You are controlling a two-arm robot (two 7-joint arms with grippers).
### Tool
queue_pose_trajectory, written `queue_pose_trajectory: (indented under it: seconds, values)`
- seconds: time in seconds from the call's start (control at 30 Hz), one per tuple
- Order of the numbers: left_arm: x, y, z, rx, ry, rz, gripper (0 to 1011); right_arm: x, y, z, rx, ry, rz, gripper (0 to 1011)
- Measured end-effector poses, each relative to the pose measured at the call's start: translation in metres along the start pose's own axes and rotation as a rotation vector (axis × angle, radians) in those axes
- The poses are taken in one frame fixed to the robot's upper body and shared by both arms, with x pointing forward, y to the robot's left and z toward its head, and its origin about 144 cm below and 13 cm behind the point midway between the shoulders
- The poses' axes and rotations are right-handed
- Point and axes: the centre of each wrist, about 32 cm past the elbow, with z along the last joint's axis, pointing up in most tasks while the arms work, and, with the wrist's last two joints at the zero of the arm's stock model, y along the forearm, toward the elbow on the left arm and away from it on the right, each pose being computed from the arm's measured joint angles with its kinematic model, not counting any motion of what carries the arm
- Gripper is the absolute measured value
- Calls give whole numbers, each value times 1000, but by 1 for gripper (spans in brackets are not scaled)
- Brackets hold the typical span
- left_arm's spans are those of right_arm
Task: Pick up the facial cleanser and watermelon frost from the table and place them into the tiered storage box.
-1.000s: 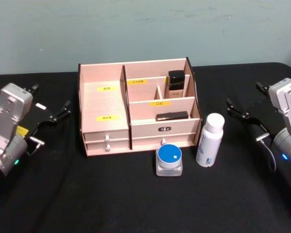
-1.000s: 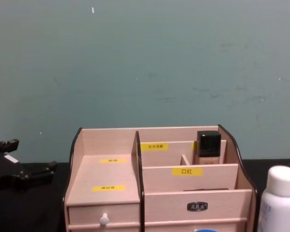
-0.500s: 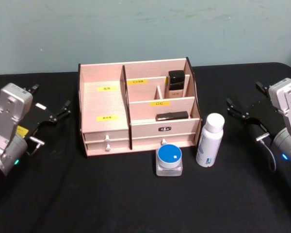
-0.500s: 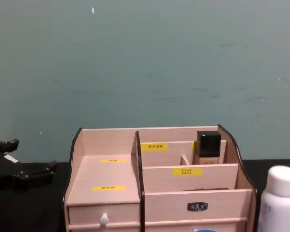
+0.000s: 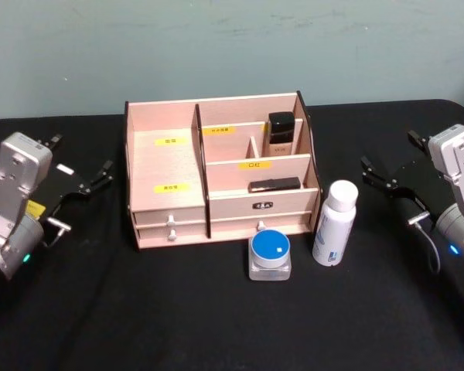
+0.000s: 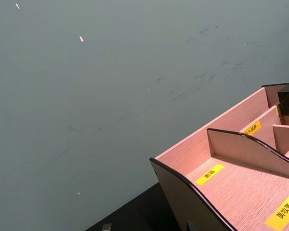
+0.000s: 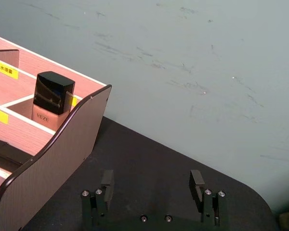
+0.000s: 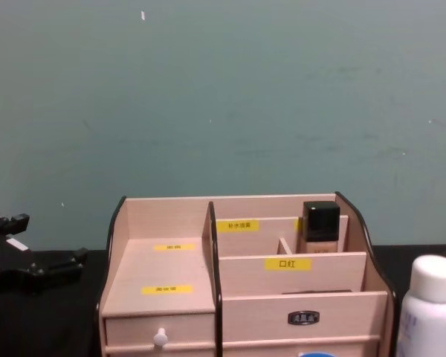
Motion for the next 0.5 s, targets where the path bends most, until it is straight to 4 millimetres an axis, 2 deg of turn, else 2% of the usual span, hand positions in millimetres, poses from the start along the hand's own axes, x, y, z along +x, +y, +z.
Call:
queue_pose_trajectory:
  seconds: [0.3,0.5]
  values:
    - [0,0,0,0,0,0,1009,0,0,0,0,0,0,1002]
    - [0,0,0,0,0,0,1010,6,1,9,11,58,-12,1002]
